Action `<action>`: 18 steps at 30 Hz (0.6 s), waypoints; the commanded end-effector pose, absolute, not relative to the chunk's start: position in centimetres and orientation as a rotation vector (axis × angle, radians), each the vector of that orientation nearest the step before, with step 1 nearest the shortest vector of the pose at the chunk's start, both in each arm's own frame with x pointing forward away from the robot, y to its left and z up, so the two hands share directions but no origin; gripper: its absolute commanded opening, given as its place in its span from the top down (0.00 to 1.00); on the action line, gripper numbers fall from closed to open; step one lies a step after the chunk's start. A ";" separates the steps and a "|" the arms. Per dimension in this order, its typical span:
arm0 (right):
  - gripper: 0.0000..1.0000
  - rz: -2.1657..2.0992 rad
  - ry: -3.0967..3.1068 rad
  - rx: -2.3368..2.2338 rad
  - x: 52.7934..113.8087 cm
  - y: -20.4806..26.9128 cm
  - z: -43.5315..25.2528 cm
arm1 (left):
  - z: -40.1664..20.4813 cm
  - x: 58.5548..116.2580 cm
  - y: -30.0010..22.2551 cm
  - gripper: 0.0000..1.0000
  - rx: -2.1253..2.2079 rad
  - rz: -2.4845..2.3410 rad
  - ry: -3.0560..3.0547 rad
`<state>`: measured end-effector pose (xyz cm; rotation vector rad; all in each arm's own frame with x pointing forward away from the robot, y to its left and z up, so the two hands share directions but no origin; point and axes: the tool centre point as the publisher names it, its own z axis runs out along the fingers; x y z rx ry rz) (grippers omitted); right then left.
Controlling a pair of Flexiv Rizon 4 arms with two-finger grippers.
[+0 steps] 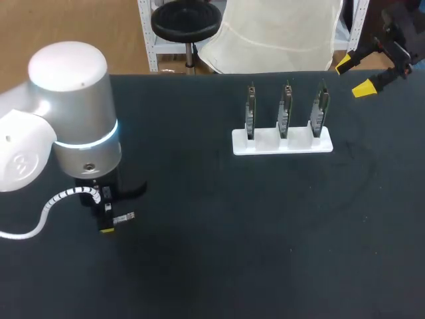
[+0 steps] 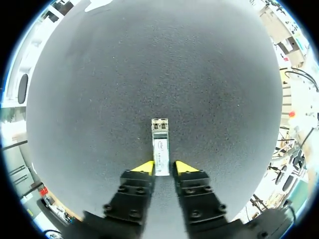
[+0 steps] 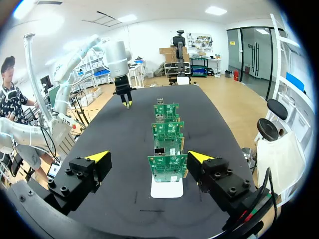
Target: Pick up the optical module with the left hand, and insert it into the network port with the right hand.
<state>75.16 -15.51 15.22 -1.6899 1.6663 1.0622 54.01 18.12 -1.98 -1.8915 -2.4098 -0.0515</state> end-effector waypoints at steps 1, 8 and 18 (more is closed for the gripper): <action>0.00 1.056 1.665 -1.687 75.0 -15.5 15.2 | -3.3 54.1 18.1 1.00 -1.886 -0.042 -2.415; 0.00 1.056 1.665 -1.687 75.0 -15.5 15.2 | -3.3 54.2 17.9 1.00 -1.850 -0.023 -2.495; 0.00 1.056 1.665 -1.687 75.0 -15.5 15.2 | 1.8 59.0 17.7 1.00 -1.677 -0.091 -2.895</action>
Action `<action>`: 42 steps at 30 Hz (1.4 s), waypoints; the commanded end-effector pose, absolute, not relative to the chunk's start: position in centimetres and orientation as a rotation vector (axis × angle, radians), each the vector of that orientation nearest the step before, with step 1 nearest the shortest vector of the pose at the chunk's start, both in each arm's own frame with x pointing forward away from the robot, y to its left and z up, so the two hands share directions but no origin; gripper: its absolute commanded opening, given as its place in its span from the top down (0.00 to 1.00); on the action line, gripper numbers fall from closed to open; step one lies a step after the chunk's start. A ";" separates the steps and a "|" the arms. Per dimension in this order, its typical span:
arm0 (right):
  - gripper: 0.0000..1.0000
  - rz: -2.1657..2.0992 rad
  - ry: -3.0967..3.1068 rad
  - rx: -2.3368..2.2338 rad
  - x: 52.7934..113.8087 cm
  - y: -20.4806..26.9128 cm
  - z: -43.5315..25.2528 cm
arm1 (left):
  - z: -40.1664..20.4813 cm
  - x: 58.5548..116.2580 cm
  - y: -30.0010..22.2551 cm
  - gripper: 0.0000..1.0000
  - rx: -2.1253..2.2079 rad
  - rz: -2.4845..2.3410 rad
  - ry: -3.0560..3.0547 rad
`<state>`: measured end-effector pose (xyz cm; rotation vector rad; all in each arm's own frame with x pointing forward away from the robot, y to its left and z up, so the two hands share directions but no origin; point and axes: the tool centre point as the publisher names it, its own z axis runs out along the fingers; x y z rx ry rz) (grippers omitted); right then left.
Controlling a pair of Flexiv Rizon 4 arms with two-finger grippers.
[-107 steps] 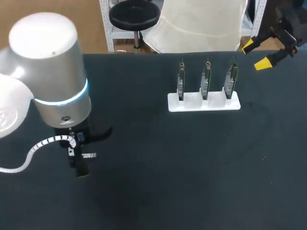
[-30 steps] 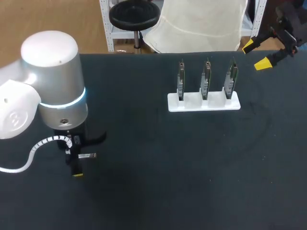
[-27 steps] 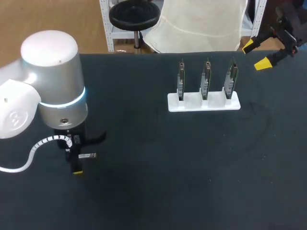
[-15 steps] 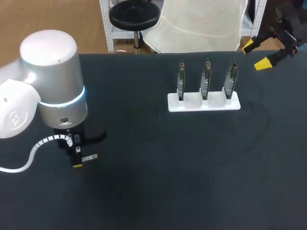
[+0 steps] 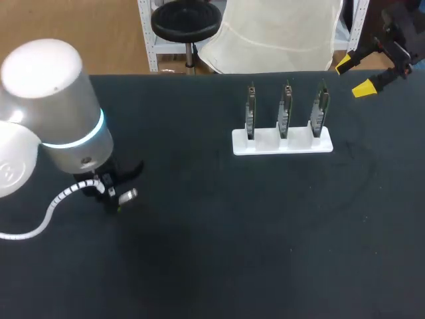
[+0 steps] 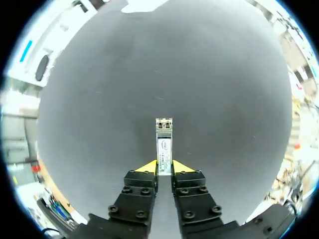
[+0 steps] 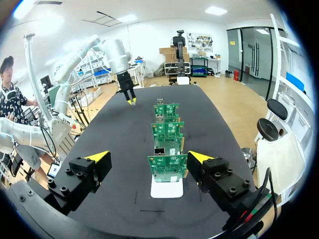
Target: Pick up the optical module with the left hand, and insert it into the network port with the right hand.
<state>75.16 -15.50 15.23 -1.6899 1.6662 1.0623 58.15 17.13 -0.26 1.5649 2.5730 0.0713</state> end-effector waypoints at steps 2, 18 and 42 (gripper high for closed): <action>0.00 1.056 1.665 -1.687 75.0 -15.5 15.2 | 3.3 60.5 17.2 1.00 1.421 0.088 2.490; 0.00 1.056 1.665 -1.687 75.0 -15.5 15.2 | 15.0 73.2 8.0 1.00 1.286 0.088 2.077; 0.00 1.056 1.665 -1.687 75.0 -15.5 15.2 | 21.2 79.3 -15.3 1.00 1.507 -0.390 1.576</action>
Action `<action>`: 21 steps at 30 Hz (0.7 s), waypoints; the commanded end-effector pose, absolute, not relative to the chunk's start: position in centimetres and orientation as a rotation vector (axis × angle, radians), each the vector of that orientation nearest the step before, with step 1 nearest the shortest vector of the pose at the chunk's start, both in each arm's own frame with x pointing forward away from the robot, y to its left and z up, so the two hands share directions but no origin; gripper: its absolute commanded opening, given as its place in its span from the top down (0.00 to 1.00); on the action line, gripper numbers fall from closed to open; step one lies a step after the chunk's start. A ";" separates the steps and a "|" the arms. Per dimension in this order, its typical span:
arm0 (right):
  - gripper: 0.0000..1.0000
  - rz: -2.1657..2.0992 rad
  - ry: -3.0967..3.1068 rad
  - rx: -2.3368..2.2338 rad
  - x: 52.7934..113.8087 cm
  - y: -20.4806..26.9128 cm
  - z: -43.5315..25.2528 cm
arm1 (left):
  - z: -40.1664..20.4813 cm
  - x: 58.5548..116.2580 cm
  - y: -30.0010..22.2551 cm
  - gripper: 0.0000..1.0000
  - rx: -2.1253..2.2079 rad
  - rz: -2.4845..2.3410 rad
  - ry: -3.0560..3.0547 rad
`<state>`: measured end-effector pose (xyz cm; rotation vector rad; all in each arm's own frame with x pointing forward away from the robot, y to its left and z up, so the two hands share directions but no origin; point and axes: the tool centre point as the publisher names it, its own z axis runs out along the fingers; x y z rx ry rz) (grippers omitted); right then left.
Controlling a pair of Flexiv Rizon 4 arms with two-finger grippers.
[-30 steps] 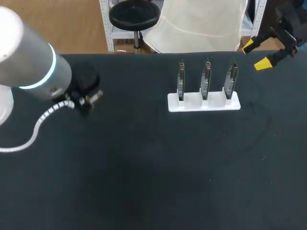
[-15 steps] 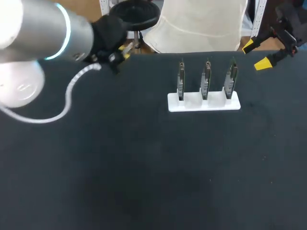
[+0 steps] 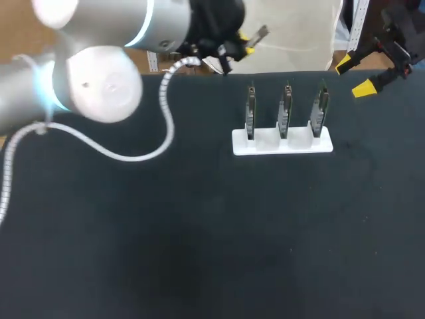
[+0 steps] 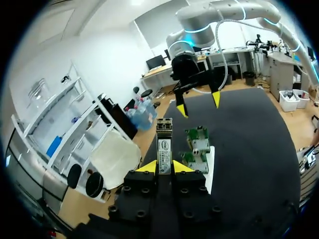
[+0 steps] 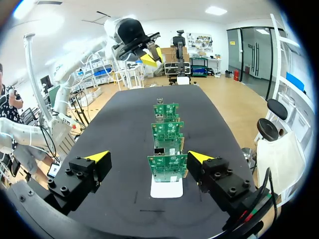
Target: Pick up the optical module with the left hand, and insert it into the network port with the right hand.
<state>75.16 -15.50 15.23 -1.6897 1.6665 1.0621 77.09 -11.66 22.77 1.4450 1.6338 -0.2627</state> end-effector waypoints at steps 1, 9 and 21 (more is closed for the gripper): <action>0.00 1.056 1.665 -1.687 75.0 -15.5 15.2 | 21.2 79.2 -16.0 1.00 1.506 -0.411 1.559; 0.00 1.056 1.665 -1.687 75.0 -15.5 15.2 | 21.1 78.6 -20.1 1.00 1.496 -0.525 1.465; 0.00 1.056 1.665 -1.687 75.0 -15.5 15.2 | 19.3 78.4 -23.8 1.00 1.430 -0.725 1.392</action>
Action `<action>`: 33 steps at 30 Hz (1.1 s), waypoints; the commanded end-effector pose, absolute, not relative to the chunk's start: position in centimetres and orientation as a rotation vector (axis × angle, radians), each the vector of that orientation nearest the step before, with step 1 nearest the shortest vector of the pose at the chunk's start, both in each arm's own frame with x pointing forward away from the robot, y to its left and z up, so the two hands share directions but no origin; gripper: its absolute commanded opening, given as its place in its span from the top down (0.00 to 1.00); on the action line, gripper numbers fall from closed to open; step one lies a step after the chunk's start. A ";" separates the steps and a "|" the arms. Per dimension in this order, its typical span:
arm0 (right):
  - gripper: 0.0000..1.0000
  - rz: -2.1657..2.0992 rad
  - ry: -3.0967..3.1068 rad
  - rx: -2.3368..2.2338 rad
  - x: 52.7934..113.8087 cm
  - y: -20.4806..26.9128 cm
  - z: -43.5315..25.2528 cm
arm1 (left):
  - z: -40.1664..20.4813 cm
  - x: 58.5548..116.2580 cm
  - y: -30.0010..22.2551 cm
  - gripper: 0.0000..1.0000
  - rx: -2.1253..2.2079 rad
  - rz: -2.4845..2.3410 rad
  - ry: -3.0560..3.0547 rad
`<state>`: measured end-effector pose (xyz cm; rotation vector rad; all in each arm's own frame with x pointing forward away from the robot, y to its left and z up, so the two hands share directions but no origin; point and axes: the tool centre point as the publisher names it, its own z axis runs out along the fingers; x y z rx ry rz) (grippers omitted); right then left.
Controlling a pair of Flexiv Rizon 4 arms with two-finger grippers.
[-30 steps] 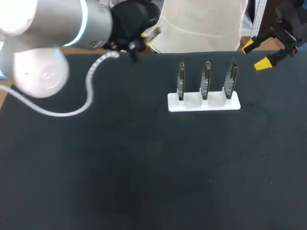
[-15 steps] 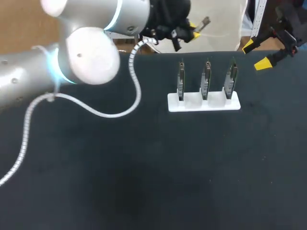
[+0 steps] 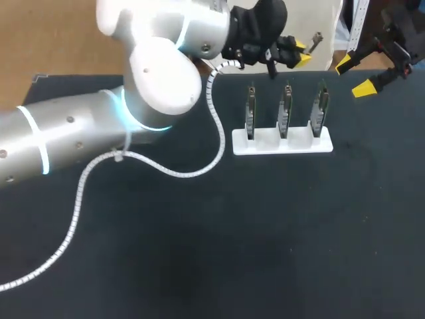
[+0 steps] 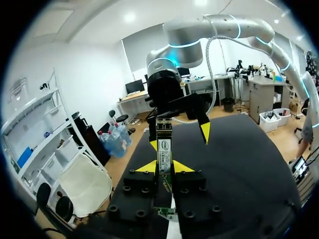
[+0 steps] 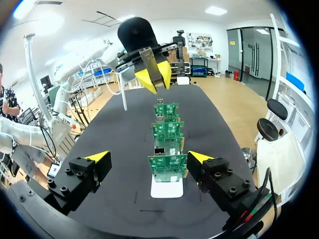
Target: Pick up the optical module with the left hand, and insert it into the network port with the right hand.
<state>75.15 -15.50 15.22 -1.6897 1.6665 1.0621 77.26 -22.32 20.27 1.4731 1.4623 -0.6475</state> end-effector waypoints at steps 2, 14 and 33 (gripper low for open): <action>0.00 1.056 1.665 -1.687 75.0 -15.5 15.2 | 19.0 78.6 -24.1 1.00 1.422 -0.734 1.390; 0.00 1.056 1.665 -1.687 75.0 -15.5 15.2 | 18.3 78.9 -25.7 1.00 1.429 -0.874 1.295; 0.00 1.056 1.665 -1.687 75.0 -15.5 15.2 | 17.8 78.1 -25.8 1.00 1.404 -0.977 1.292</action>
